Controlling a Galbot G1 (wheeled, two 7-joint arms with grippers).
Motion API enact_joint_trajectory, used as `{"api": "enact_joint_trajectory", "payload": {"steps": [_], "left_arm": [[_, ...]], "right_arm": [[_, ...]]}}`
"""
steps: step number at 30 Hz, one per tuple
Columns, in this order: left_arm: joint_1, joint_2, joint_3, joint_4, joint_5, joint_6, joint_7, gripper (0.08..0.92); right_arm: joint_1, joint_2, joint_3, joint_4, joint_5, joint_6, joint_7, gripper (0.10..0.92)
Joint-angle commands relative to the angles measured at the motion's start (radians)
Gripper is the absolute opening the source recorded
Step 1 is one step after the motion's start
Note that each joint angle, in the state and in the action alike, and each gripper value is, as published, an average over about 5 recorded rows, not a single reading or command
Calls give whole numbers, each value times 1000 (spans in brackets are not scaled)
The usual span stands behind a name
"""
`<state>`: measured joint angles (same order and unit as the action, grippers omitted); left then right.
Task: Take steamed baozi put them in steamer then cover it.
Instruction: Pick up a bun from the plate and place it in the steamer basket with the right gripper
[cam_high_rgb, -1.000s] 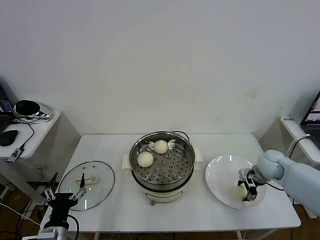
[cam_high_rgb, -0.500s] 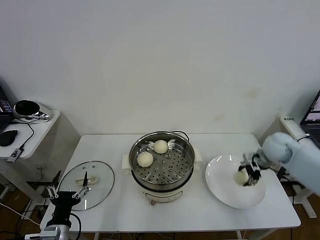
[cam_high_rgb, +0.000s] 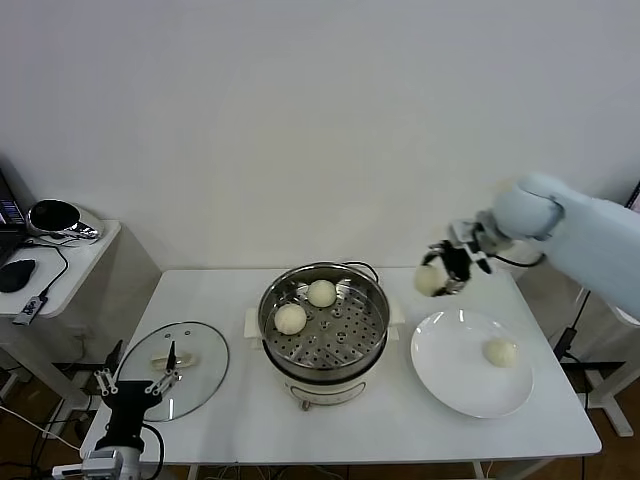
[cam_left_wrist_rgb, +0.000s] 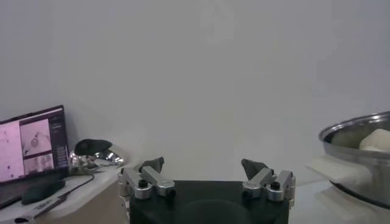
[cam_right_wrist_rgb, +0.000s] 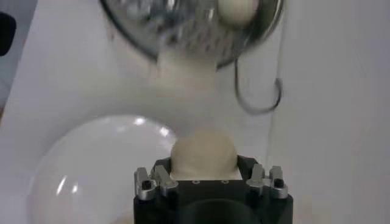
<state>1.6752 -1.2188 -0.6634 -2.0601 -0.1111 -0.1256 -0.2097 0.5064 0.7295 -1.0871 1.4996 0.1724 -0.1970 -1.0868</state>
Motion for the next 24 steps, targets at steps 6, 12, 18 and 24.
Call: {"api": "enact_joint_trajectory", "payload": {"steps": [6,12,18,24], "left_arm": [[1,-6,-22,-1,-4,-1,-8,823],[7,-11,-34,-2,-6,-3,-13,823],[9,-19,-37,-5,-7,-5,-15,823],[14,-21,-38,-5,-8,-6,-15,823]], "right_arm": [[83,331,-196,9,-19,250,55,665],[65,404,-224,-19,-65,340,61,670],[37,451,-237,-30,-131,414,49,673],[24,457,-245,-39,-190,480,23,678]]}}
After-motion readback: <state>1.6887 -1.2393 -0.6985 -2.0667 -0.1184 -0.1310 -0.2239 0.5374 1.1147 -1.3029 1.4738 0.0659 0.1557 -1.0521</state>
